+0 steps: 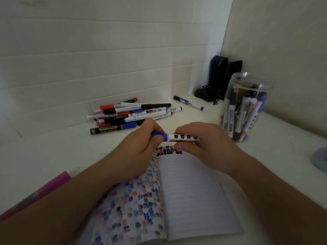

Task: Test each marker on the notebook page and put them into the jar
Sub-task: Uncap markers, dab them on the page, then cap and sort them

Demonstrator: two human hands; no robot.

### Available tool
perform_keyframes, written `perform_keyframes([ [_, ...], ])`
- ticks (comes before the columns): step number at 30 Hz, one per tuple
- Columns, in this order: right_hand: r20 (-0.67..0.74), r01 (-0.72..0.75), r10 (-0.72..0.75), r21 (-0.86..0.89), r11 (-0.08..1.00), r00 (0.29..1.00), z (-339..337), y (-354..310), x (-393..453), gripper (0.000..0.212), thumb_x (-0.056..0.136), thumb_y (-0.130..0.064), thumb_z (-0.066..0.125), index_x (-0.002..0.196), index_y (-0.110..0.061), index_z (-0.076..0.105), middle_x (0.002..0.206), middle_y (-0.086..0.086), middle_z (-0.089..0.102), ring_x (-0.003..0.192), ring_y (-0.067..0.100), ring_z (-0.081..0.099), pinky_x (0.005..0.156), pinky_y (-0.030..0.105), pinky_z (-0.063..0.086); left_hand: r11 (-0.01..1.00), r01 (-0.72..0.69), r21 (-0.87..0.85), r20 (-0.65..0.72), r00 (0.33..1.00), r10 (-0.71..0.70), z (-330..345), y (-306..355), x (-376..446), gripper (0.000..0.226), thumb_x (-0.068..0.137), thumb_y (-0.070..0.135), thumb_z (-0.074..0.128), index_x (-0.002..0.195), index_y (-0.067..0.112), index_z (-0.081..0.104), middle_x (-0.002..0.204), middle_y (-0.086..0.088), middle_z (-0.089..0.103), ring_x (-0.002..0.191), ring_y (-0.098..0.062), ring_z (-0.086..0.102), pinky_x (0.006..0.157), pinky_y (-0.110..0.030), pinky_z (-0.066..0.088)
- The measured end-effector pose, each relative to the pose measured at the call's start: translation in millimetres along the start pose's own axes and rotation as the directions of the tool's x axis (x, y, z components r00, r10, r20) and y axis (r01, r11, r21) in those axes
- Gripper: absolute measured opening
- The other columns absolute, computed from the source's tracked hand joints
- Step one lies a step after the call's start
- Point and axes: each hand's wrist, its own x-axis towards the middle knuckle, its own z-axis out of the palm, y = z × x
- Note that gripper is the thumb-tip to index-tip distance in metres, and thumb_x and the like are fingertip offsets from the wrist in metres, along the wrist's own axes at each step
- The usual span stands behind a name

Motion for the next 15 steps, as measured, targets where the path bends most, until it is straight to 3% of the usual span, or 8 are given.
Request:
perform_keyframes([
  [5,-0.055,0.062,-0.062,-0.011,0.998,0.997,2.4,-4.9,1.5,0.033,0.097,-0.054,0.056,0.107,-0.028,0.074,0.079,-0.012,0.068,0.072,0.008,0.059,0.065,0.037,0.052,0.999,0.015,-0.035,0.025,1.000,-0.014,-2.9,0.3,-2.8,0.010,0.105,0.034,0.040,0.101,0.030,0.048,0.068,0.010,0.049,0.060,-0.004,0.045,0.055,-0.019,0.039],
  [11,-0.073,0.061,-0.061,-0.014,0.998,0.995,4.4,-8.7,5.1,0.028,0.098,-0.052,0.055,0.097,-0.030,0.072,0.069,-0.015,0.060,0.066,0.006,0.054,0.061,0.021,0.042,0.999,-0.001,-0.049,-0.015,1.000,0.000,-5.1,4.0,-3.1,0.012,0.105,0.032,0.040,0.102,0.026,0.050,0.070,0.007,0.048,0.061,-0.004,0.043,0.057,-0.021,0.038],
  [15,-0.056,0.023,-0.024,-0.017,1.000,0.998,7.8,-8.9,2.9,0.022,0.099,-0.049,0.062,0.101,-0.031,0.073,0.073,-0.011,0.065,0.068,0.008,0.057,0.062,0.025,0.044,0.999,-0.017,-0.045,-0.006,1.000,0.017,-4.3,4.3,-3.8,0.012,0.105,0.031,0.039,0.102,0.025,0.049,0.071,0.007,0.049,0.063,-0.005,0.044,0.057,-0.020,0.038],
])
